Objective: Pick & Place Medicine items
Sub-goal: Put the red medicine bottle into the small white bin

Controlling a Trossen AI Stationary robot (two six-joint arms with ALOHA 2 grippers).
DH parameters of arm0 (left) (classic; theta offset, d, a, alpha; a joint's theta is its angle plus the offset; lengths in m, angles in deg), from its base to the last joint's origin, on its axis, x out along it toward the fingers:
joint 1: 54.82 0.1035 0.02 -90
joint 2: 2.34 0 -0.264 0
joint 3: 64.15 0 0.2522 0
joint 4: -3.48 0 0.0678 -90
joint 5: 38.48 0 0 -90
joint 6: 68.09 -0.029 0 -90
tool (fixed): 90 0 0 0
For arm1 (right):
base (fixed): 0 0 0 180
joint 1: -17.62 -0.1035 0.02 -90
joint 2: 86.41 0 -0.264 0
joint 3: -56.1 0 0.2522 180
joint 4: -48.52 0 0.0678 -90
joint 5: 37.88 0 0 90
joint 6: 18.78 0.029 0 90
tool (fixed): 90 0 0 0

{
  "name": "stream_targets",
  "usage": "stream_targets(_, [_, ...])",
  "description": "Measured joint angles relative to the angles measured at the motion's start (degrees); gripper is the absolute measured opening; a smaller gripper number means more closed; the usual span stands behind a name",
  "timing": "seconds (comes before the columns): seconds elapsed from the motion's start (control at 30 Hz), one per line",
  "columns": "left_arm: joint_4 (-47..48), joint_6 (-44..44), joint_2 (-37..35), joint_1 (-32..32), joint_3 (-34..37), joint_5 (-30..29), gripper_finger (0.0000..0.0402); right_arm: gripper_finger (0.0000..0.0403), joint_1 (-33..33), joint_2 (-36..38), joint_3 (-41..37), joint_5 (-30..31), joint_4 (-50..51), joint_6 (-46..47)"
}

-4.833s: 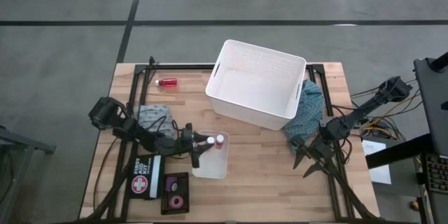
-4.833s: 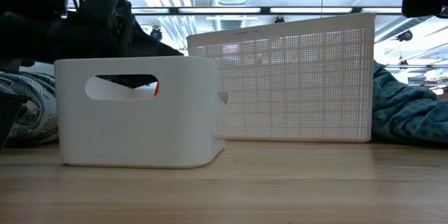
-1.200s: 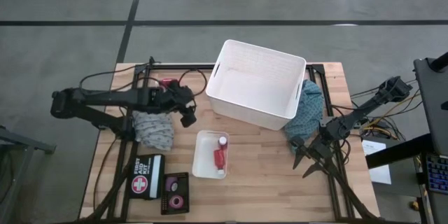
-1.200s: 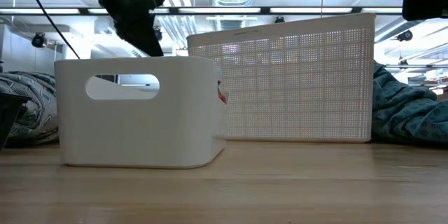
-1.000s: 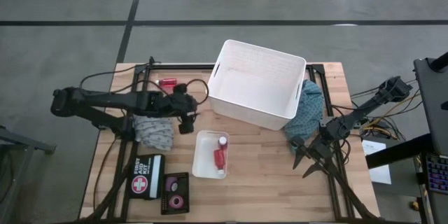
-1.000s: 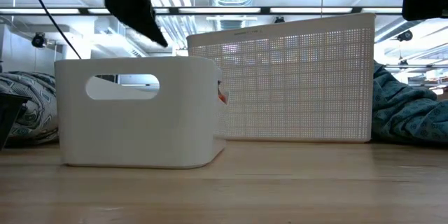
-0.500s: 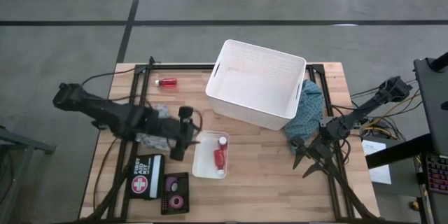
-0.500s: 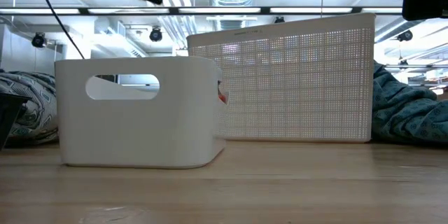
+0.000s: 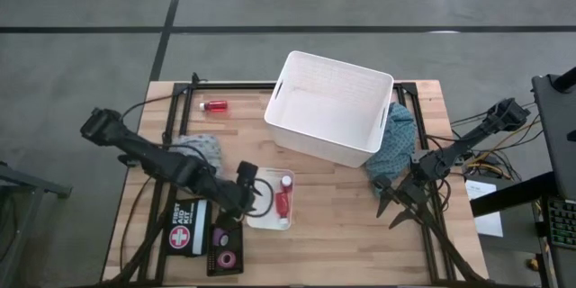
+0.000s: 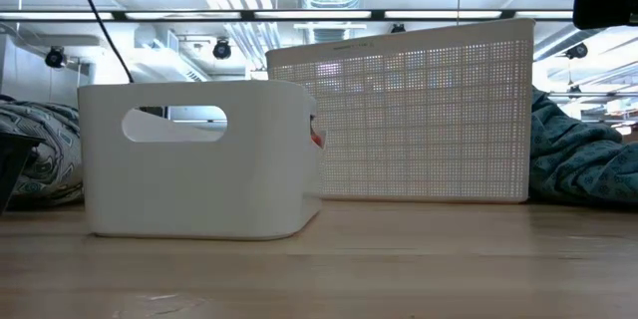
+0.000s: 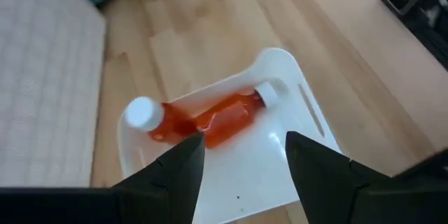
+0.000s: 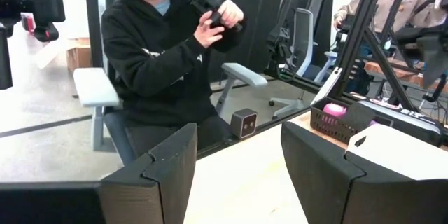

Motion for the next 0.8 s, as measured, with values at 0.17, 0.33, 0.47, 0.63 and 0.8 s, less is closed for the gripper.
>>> stream_targets(0.17, [-0.39,-8.93,2.82,0.00,0.05,3.35,0.0204,0.0206,0.01,0.00,0.00,0.00,-0.03,0.07])
stream_targets(0.33, [-0.21,-20.44,5.19,0.00,0.14,8.59,0.0199,0.0206,0.01,0.00,0.00,0.00,-0.05,0.11])
stream_targets(0.47, [-2.28,-24.74,5.11,0.62,-0.02,10.58,0.0187,0.0206,0.01,0.00,0.00,0.01,-0.04,0.11])
stream_targets(0.63, [-2.87,-27.57,5.09,1.02,-1.61,12.14,0.0180,0.0206,-0.01,-0.02,0.00,0.02,-0.04,0.11])
stream_targets(0.8, [-5.62,-29.42,5.10,1.39,-1.91,12.22,0.0187,0.0206,0.01,-0.02,0.00,0.00,-0.02,0.06])
